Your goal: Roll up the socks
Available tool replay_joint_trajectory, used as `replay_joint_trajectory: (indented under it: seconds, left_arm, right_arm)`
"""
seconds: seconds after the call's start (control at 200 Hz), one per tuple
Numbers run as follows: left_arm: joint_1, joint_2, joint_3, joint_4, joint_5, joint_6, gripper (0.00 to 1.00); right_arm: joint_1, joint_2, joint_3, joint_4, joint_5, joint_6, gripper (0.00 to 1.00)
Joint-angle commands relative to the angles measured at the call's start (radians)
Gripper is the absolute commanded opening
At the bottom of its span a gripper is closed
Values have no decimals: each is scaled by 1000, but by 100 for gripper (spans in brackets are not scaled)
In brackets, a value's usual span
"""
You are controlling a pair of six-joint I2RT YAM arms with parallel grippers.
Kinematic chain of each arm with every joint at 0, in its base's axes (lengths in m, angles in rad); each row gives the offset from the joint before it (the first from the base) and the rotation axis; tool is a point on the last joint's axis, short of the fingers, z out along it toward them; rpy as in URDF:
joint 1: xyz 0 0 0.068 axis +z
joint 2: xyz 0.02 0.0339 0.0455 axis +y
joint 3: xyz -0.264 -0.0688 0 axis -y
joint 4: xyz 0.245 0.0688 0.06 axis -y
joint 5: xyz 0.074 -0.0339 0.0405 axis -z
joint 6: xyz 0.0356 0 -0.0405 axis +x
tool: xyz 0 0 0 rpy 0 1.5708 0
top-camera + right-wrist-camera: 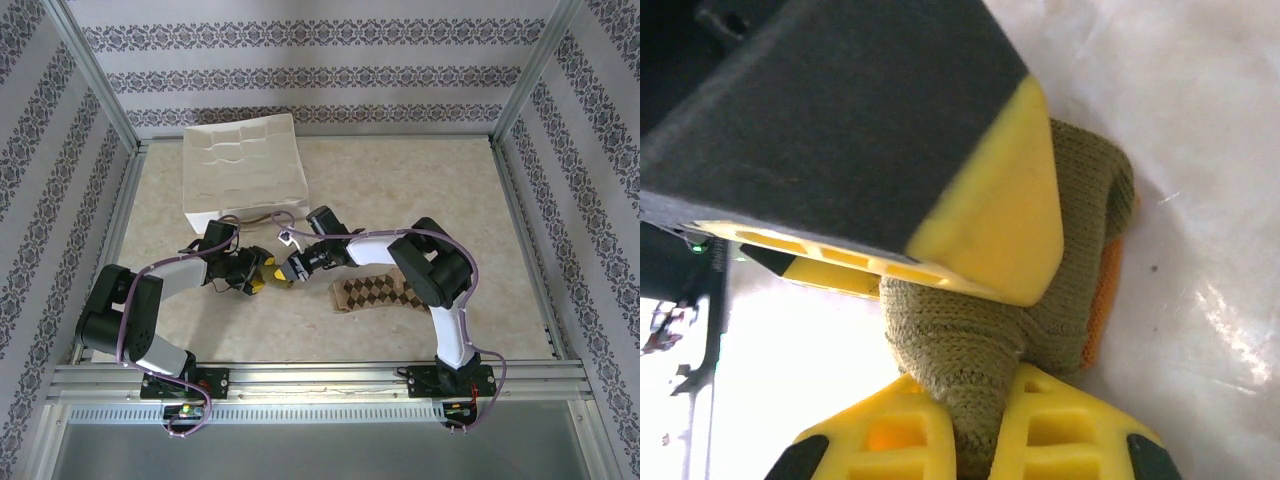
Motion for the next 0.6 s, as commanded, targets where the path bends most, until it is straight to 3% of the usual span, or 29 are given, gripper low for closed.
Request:
replay_joint_trajectory:
  seconds: [0.0, 0.595]
  left_arm:
    - [5, 43, 13, 54, 6, 63, 64]
    - [-26, 112, 48, 139, 60, 129, 63]
  right_arm:
    - [-19, 92, -12, -148, -69, 107, 0]
    - [-80, 209, 81, -143, -221, 363, 0]
